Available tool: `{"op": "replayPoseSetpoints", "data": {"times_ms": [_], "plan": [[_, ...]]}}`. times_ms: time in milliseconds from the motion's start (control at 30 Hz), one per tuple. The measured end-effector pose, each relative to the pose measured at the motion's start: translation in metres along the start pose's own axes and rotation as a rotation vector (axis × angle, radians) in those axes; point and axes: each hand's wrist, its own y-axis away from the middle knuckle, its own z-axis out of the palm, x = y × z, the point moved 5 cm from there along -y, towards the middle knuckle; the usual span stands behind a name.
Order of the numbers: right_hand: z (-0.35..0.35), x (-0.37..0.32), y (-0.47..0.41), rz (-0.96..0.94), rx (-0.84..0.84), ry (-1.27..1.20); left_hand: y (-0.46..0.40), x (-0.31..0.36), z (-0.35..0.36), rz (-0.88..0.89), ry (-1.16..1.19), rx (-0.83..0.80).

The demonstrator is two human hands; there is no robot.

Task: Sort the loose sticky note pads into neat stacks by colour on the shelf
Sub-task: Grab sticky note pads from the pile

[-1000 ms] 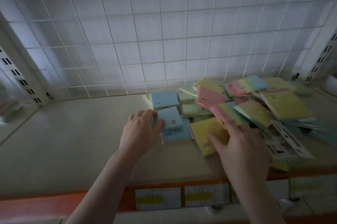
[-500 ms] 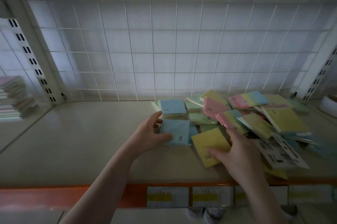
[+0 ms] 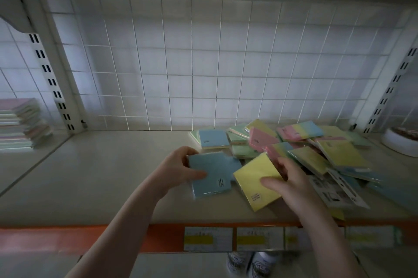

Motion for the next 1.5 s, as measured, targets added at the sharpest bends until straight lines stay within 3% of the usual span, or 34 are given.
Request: {"op": "replayPoseSetpoints", "data": {"times_ms": [300, 467, 700, 900, 1067, 1300, 1500], "plan": [[-0.001, -0.001, 0.001, 0.021, -0.120, 0.202, 0.030, -0.003, -0.004, -0.024, 0.270, 0.136], [-0.003, -0.005, -0.002, -0.016, -0.279, 0.208, 0.049, 0.002, -0.015, 0.000, 0.396, 0.272], [0.029, -0.035, -0.005, -0.072, -0.168, -0.187, 0.072, 0.000, -0.054, -0.003, 0.388, 0.408], [0.107, -0.064, 0.000, 0.009, -0.163, -0.456, 0.089, -0.017, -0.119, 0.024, 0.281, 0.543], [0.193, -0.095, 0.005, 0.033, -0.137, -0.592, 0.111, -0.048, -0.197, 0.027, 0.302, 0.562], [0.340, -0.157, 0.014, 0.042, -0.099, -0.609, 0.135, -0.101, -0.345, 0.047, 0.324, 0.599], [0.424, -0.209, 0.018, 0.071, -0.113, -0.617, 0.150, -0.124, -0.433, 0.043, 0.315, 0.623]]}}
